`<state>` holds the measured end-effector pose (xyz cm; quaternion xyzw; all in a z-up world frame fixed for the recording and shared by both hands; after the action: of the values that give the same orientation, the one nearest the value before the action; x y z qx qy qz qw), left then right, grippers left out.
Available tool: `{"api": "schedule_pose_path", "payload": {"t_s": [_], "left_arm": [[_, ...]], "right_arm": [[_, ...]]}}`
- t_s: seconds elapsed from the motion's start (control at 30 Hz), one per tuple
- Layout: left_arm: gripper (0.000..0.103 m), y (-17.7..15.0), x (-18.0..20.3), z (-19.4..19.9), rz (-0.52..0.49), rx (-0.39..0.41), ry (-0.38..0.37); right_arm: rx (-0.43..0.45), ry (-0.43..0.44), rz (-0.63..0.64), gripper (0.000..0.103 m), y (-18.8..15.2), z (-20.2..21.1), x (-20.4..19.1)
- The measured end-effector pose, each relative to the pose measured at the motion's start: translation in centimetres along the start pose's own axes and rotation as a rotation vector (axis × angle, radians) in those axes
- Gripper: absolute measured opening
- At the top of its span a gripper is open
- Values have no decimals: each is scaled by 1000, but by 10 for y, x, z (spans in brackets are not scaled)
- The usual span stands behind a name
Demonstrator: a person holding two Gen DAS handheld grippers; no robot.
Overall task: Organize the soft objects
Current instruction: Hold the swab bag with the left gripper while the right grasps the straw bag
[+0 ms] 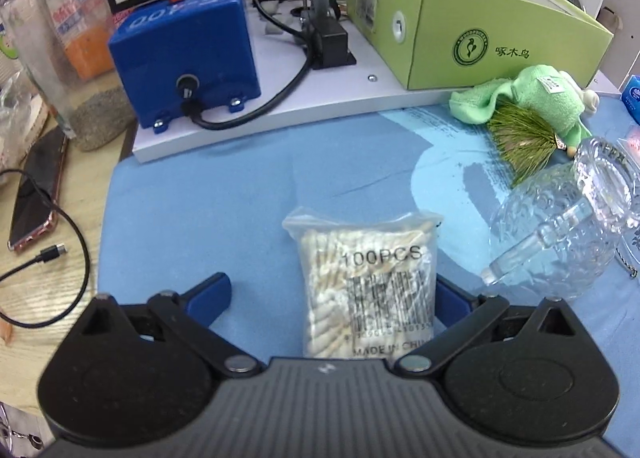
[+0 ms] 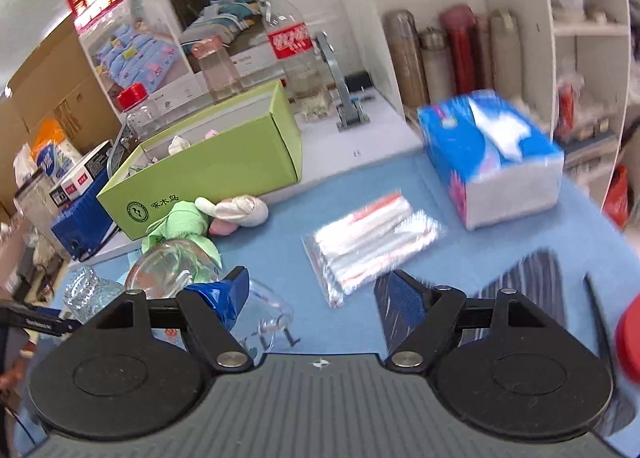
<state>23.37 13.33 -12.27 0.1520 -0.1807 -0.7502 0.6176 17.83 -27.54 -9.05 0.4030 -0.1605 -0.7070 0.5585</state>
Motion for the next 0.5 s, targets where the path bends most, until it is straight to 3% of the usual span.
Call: {"api": "schedule_pose_path", "payload": {"t_s": [0.23, 0.4, 0.5], "left_arm": [[102, 2, 1, -2, -5, -7, -7], [102, 3, 1, -4, -12, -6, -10], [102, 6, 2, -7, -16, -2, -13]], "right_arm": [[-54, 117, -246, 64, 1, -32, 14], [-65, 102, -342, 64, 7, -32, 31], [-99, 78, -291, 64, 3, -29, 31]]}}
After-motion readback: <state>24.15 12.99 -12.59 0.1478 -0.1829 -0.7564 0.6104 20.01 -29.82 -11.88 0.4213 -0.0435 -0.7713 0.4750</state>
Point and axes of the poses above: each gripper's, at about its wrist camera, not at the fingertips, and z roughly against the way its jaws point, x to its right, y to its top, the point moved 8 cm from there along -z, roughly the way its jaws point, and after that the axes turned 5 degrees about -x, right-handed, at the moved point
